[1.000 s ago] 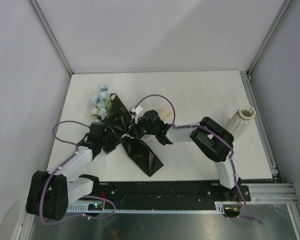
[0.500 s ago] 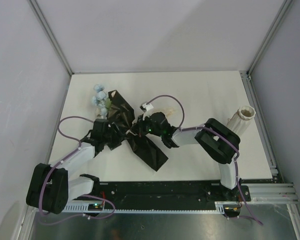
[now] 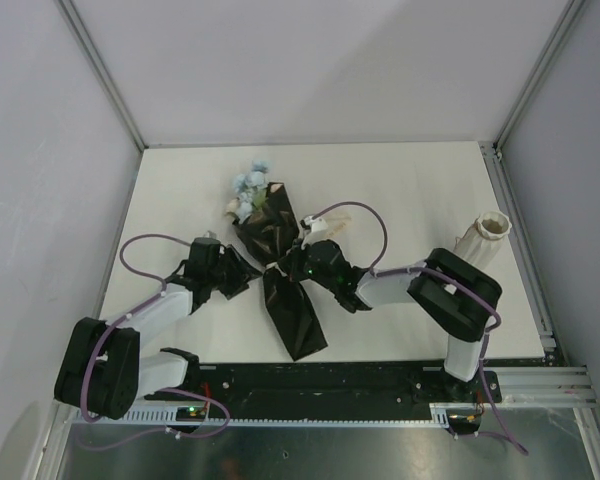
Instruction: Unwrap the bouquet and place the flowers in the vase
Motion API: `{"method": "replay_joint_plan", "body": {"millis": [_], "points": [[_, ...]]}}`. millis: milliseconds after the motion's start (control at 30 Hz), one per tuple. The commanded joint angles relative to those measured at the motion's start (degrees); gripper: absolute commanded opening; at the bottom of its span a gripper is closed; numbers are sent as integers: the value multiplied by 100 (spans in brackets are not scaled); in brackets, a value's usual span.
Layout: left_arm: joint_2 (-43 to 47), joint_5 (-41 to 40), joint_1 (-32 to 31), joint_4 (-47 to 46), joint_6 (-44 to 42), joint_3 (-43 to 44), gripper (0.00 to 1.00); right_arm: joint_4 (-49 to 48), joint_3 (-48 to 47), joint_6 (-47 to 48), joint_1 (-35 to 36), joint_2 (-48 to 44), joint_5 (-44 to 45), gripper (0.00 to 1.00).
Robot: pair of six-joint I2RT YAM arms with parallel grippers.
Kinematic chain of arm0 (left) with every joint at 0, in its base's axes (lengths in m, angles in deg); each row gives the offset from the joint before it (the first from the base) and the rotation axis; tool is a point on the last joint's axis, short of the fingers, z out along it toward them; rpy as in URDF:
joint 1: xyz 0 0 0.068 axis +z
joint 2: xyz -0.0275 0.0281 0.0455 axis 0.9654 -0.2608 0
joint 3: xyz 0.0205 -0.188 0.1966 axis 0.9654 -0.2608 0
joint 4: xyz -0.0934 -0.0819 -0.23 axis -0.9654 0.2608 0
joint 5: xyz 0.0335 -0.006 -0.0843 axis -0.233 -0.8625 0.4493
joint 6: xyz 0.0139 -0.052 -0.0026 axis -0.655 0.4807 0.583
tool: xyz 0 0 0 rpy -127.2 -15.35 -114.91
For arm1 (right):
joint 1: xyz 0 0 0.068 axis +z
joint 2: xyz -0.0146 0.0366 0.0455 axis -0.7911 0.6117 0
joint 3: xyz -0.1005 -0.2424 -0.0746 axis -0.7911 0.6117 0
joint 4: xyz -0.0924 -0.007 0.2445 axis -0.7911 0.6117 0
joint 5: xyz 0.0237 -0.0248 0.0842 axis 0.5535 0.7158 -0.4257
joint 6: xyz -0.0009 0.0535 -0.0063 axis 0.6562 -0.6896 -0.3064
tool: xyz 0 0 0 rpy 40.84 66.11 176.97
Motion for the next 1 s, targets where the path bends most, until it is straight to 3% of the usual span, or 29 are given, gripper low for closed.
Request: {"method": "replay_joint_plan", "body": {"millis": [0, 100, 167, 267, 500, 633, 967], "points": [[-65, -70, -47, 57, -31, 108, 59, 617, 43, 160, 144, -656, 471, 9], [-9, -99, -83, 54, -102, 82, 61, 906, 51, 633, 74, -838, -4, 24], [117, -114, -114, 54, -158, 70, 61, 1102, 37, 882, -94, -869, -764, 31], [365, -68, -221, 55, -227, 59, 62, 1268, 41, 1200, -350, -833, -1566, 36], [780, -109, -584, 48, -381, -176, 66, 1354, 36, 2421, -410, -841, -2240, 28], [753, -208, -718, 17, -385, -336, 67, 1216, -50, 3027, -433, -698, -2535, 30], [416, -252, -889, -184, -318, -446, 64, 1249, -259, 3313, -377, -263, -2734, 32]]}}
